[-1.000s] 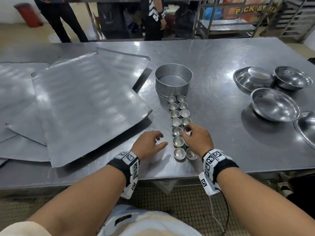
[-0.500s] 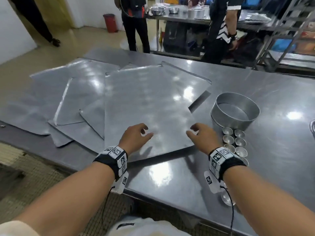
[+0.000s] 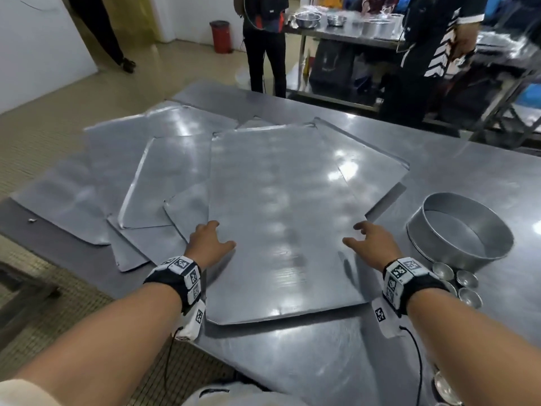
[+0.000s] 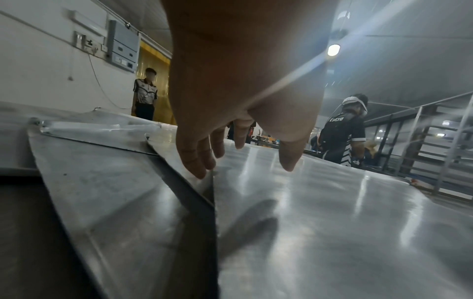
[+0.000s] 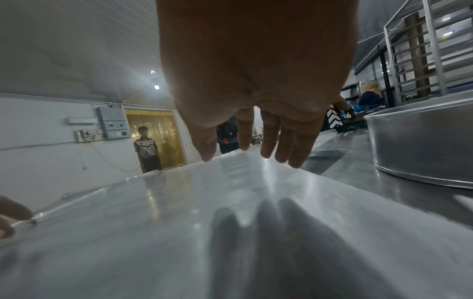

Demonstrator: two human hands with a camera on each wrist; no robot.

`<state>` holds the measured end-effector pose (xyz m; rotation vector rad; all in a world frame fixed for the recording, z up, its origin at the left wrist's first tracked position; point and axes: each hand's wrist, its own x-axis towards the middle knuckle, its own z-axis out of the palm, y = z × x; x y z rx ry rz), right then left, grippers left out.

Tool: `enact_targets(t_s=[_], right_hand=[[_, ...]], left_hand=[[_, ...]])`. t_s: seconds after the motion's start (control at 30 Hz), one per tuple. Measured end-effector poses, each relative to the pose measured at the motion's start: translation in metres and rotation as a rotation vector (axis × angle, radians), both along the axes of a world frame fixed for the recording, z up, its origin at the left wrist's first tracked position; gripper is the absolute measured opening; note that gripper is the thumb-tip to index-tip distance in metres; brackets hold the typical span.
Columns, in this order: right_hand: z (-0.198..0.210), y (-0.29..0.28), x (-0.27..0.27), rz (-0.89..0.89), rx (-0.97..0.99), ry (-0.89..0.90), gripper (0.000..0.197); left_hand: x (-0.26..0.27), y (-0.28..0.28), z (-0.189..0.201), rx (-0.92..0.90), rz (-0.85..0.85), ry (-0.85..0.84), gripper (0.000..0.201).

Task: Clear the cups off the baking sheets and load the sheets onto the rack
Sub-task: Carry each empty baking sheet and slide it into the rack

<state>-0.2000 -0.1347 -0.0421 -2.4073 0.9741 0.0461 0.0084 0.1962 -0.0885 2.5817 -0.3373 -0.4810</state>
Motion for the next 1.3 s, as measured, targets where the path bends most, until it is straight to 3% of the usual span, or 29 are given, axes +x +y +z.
enact_targets(t_s=[0.23,0.4,0.57,0.7,0.93,1.1,1.3], right_hand=[[-0.002,-0.032,0.021,-0.031,0.059,0.058,0.074],[-0.01,-0.053,0.029,-0.032,0.091,0.091,0.083],[-0.017,-0.067,0.041,-0.018,0.092,0.112,0.069],[-0.024,-0.07,0.053,-0.019,0.099,0.1,0.076],[-0.033,-0.078,0.059,-0.046,0.105,0.056,0.039],[-0.033,-0.076,0.056,-0.058,0.177,0.026,0.042],[-0.04,-0.063,0.037,-0.141,0.279,0.022,0.05]], left_hand=[[0.024,-0.014,-0.009,-0.018,0.103,0.034,0.094],[0.036,-0.019,-0.011,0.008,0.144,0.042,0.078],[0.042,-0.018,-0.01,0.013,0.176,0.061,0.077],[0.046,-0.017,-0.012,-0.035,0.197,0.076,0.082],[0.06,-0.014,-0.018,-0.165,0.233,0.151,0.079],[0.069,-0.011,-0.013,-0.193,0.224,0.223,0.089],[0.076,-0.003,-0.011,-0.26,0.212,0.257,0.084]])
